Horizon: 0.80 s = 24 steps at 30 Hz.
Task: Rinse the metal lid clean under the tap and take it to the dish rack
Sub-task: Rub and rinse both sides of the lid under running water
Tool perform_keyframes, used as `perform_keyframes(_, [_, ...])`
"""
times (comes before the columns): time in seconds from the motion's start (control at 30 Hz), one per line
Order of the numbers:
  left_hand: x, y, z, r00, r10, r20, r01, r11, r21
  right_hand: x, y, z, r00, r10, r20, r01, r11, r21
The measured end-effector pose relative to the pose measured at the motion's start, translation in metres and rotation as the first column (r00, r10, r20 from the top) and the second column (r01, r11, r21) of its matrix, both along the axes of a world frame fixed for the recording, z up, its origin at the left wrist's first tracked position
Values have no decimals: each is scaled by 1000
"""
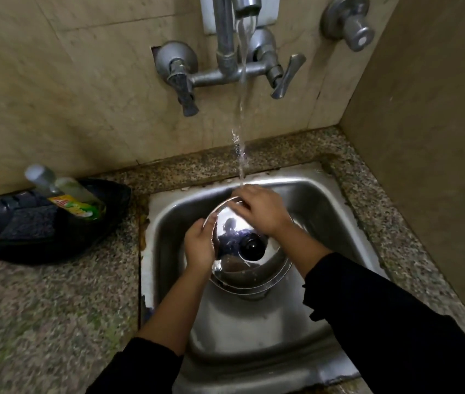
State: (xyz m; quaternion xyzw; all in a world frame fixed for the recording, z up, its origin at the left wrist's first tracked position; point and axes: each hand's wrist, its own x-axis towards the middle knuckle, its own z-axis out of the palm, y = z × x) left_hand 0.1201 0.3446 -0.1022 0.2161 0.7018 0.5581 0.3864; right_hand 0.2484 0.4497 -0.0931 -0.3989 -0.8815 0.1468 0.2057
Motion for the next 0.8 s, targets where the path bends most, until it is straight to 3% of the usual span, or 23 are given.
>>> perform_keyframes(0.07, [-5,-3,1,999,34,2,-34,999,21,19,7,-4,976,-214,-28,209,968,-138])
perform_keyframes(0.13, [-10,-1,8,998,48,-28,-47,998,43,23,10,-3,950,-304,-73,284,937,-204])
perform_keyframes(0.23, [-12,11,21,997,14,-79,-8,997,78,0,7,9,966,-212,-146,187,968,-165])
perform_keyframes(0.33, [-11,14,28,991,3,-137,11,995,97,-26,0,19,992,-114,-48,115,993,12])
perform_keyframes(0.43, [-10,8,28,993,89,-74,-77,985,155,-25,-1,22,992,-120,-43,121,992,28])
perform_keyframes(0.5, [-11,1,22,984,177,25,-179,977,116,-13,3,17,957,-270,-104,251,953,-171])
perform_keyframes(0.6, [-16,-7,16,947,238,217,-253,966,44,4,11,4,770,-595,-229,351,695,-628])
perform_keyframes(0.67, [-18,-4,23,971,115,211,-117,993,-7,9,13,-2,689,-674,-266,352,633,-689])
perform_keyframes(0.7, [-20,-1,28,981,16,195,-12,1000,-21,10,13,0,690,-675,-261,374,642,-670])
perform_keyframes(0.8, [-28,14,45,969,-214,124,218,976,-25,6,14,18,809,-548,-212,370,756,-541])
